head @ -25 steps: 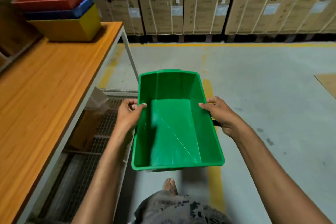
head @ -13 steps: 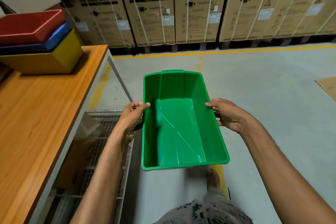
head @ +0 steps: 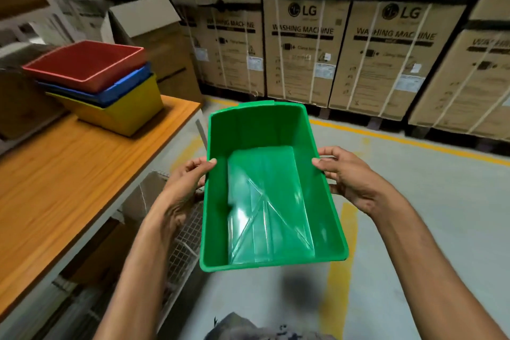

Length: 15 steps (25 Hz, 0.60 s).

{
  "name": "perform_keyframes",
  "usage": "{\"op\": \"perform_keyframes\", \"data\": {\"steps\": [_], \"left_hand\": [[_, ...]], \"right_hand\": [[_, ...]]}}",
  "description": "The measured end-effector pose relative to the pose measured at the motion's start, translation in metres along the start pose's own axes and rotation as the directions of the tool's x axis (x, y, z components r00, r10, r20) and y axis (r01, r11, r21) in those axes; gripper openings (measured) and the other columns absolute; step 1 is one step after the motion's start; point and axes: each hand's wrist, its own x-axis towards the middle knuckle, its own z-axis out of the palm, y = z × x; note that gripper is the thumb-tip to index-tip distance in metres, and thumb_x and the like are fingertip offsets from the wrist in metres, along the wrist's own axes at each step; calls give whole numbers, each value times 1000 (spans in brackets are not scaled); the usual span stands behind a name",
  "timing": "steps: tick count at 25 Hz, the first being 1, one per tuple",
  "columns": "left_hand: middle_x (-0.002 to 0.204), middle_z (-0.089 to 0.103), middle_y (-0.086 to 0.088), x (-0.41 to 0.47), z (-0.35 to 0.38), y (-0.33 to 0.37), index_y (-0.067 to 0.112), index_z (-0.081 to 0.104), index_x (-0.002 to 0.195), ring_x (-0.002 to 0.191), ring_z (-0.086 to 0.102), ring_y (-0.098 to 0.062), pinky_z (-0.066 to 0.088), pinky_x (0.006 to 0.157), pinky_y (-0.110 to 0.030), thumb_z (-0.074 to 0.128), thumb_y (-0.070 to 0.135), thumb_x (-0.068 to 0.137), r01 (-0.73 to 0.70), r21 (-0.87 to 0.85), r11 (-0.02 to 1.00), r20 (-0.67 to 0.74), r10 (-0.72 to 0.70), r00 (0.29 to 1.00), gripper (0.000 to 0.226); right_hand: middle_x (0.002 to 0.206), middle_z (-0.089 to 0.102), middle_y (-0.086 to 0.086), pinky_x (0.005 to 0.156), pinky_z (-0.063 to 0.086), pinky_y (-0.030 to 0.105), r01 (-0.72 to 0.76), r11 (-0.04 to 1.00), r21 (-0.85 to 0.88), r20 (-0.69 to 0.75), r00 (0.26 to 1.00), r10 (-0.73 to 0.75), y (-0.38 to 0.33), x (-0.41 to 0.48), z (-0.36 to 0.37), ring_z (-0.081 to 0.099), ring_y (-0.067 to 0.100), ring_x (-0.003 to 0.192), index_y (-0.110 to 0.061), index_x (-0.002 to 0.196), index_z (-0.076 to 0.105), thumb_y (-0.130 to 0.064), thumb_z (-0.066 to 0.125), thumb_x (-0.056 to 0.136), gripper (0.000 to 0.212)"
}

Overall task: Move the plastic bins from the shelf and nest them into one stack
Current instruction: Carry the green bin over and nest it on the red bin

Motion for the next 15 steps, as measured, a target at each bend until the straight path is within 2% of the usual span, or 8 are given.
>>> {"op": "perform_keyframes", "data": {"steps": [3,7,10,12,15], "left_hand": [[91,71,4,14,3,21,21,68,105,68,64,-3,45,50,-20,72,26,92,-207,-42,977,-109,202,973,15],[94,73,11,42,-3,64,28,68,108,80,66,-1,46,66,-27,73,29,88,-447,-15,894,-263,428,865,21],[107,69,2,66,-25,99,30,69,108,92,66,-7,52,77,-29,83,35,83,-550,0,835,-285,527,801,30],[109,68,-1,82,-39,125,25,66,112,95,63,-10,52,73,-27,80,30,85,-602,14,799,-309,576,757,31],[104,69,5,99,-61,168,21,63,114,91,62,-9,44,65,-27,70,25,88,-674,39,738,-365,638,678,27]], "right_hand": [[105,70,5,79,51,36,125,992,3,71,990,-125,-32,39,3,65,17,97,-15,126,59,-10,62,100,27],[108,68,1,77,54,28,272,962,35,165,947,-274,-79,99,32,67,6,93,-19,126,59,-8,60,101,27],[113,65,3,86,52,33,370,927,65,235,897,-374,-119,141,62,65,9,100,-15,130,57,-5,59,100,31],[118,63,8,90,52,36,409,908,88,277,866,-416,-147,167,84,62,15,106,-12,132,56,-4,59,100,34],[120,64,9,91,54,37,461,881,106,340,816,-468,-189,201,126,62,17,109,-12,131,56,-3,59,99,34]]}}
